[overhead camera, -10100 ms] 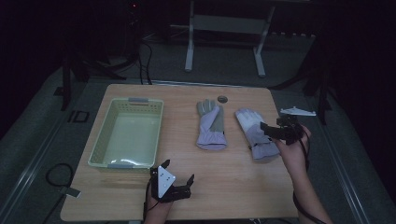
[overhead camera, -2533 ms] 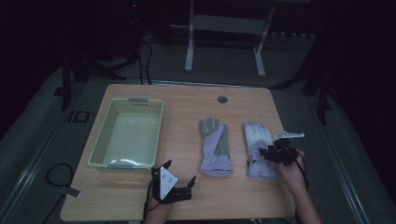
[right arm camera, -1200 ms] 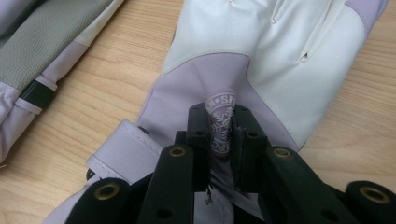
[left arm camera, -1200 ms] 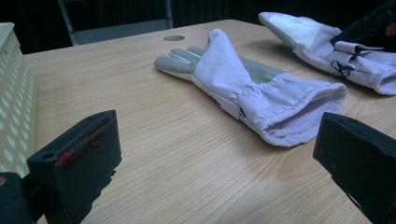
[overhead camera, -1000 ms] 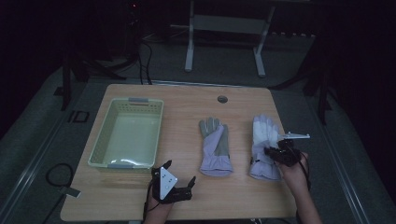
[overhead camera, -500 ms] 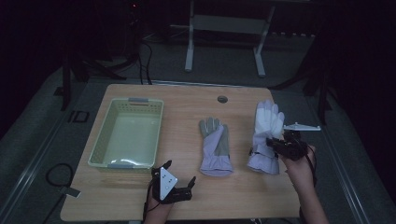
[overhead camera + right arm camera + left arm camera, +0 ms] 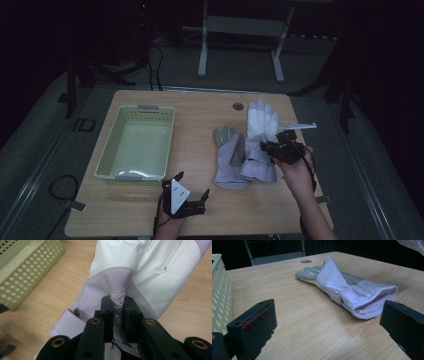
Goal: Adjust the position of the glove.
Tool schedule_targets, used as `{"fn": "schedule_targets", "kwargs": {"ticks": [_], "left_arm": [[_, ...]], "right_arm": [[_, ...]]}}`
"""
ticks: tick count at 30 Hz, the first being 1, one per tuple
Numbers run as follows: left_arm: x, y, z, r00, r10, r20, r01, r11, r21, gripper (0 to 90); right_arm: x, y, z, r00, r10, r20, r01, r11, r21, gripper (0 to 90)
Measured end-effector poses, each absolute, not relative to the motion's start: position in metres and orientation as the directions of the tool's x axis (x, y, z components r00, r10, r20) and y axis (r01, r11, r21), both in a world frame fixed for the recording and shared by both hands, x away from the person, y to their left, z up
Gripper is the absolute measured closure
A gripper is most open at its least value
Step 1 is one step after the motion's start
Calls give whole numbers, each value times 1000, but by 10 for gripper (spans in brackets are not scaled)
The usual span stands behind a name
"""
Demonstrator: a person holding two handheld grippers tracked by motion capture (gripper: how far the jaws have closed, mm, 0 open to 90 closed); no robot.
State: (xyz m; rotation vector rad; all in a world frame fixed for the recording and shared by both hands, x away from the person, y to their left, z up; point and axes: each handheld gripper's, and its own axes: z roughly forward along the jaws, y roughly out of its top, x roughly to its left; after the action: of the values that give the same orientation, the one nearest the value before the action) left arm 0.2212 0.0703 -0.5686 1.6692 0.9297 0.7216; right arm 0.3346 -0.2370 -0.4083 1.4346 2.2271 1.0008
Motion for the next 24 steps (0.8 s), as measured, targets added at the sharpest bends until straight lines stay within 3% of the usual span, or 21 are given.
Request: {"fn": "schedule_targets", "kwargs": {"ticks": [9,24], "left_arm": [[221,71,-569,520,854,11,221,-147,964,8],[221,71,-569,527,850,9,226,-150,963,8]], "right_arm": [[346,-185,-417,-488,865,119,690,298,660,800],[373,-158,-467,-445,887,123,772,310,555,795]]}}
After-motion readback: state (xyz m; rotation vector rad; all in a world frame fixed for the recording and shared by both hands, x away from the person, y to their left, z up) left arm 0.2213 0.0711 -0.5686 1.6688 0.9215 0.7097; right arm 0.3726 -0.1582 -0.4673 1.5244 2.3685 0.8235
